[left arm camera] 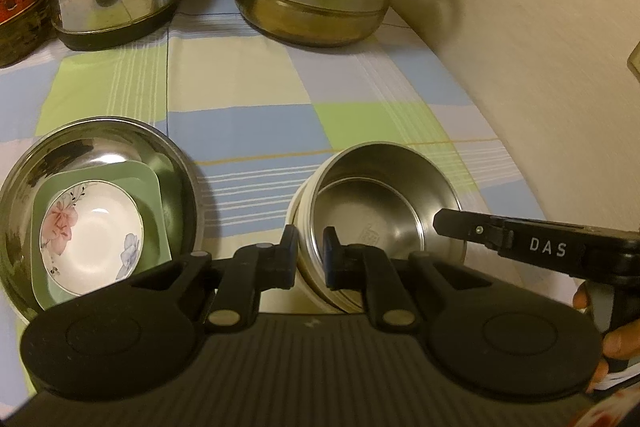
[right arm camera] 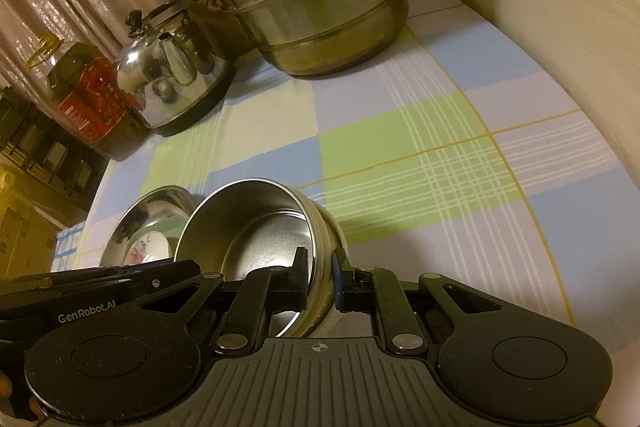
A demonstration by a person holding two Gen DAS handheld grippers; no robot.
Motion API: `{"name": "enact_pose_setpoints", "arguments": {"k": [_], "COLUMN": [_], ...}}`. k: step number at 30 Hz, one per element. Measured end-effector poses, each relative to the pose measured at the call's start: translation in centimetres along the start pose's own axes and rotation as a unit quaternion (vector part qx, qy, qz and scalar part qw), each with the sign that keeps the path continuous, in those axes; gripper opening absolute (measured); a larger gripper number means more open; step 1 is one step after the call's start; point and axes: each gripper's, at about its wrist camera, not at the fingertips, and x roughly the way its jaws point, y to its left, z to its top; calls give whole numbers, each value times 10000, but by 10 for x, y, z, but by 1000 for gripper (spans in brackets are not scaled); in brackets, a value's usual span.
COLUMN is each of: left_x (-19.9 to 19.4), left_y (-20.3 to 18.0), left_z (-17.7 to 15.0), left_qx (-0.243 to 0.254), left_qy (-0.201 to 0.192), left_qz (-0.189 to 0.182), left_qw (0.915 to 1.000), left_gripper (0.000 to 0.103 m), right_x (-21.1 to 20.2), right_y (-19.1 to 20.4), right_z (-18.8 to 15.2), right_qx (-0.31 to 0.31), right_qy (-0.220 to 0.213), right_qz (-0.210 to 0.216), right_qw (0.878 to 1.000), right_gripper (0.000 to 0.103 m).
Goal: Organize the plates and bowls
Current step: 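Lift the bowl stack with both grippers toward the steel plate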
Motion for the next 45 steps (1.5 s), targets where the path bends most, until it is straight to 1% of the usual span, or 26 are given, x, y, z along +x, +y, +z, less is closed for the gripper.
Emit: {"name": "enact_pose_setpoints", "arguments": {"k": [10, 11, 14, 15, 16, 18, 19, 22, 30, 33, 36, 39, 45], "left_x": [2, 3, 5, 5, 6, 7, 8, 13, 28, 30, 29, 27, 19], "left_y": [0, 1, 2, 3, 4, 5, 5, 5, 2, 1, 2, 3, 6], "left_z": [1, 2, 3, 3, 4, 5, 5, 6, 5, 4, 2, 0, -8], "left_qx": [-29, -43, -106, -123, -136, -164, -162, -158, -146, -144, -127, -179, -305], "left_qy": [59, 68, 139, 132, 143, 172, 182, 231, 368, 389, 369, 386, 474], "left_qz": [53, 60, 156, 149, 152, 159, 155, 174, 196, 145, 141, 131, 153], "left_qw": [10000, 10000, 9997, 9997, 9997, 9996, 9996, 9995, 9990, 9990, 9991, 9990, 9983], "left_gripper": [12, 13, 22, 22, 22, 24, 24, 24, 24, 23, 22, 22, 22], "right_x": [1, 1, 3, 3, 4, 6, 7, 12, 27, 30, 32, 32, 30], "right_y": [1, 1, 0, 1, 1, 1, 0, 0, 8, 9, 9, 11, 12], "right_z": [1, 2, 3, 3, 4, 5, 4, 5, 6, 6, 6, 7, 9], "right_qx": [33, 31, 26, 13, -1, -26, -8, 14, -154, -169, -152, -202, -50], "right_qy": [28, 35, 82, 85, 88, 101, 114, 174, 302, 356, 427, 470, 753], "right_qz": [-25, -32, -68, -112, -185, -313, -312, -327, -602, -602, -550, -571, -510], "right_qw": [10000, 10000, 9999, 9999, 9998, 9995, 9994, 9993, 9976, 9974, 9975, 9971, 9958], "right_gripper": [13, 13, 13, 16, 22, 30, 31, 31, 31, 30, 24, 23, 22]}}
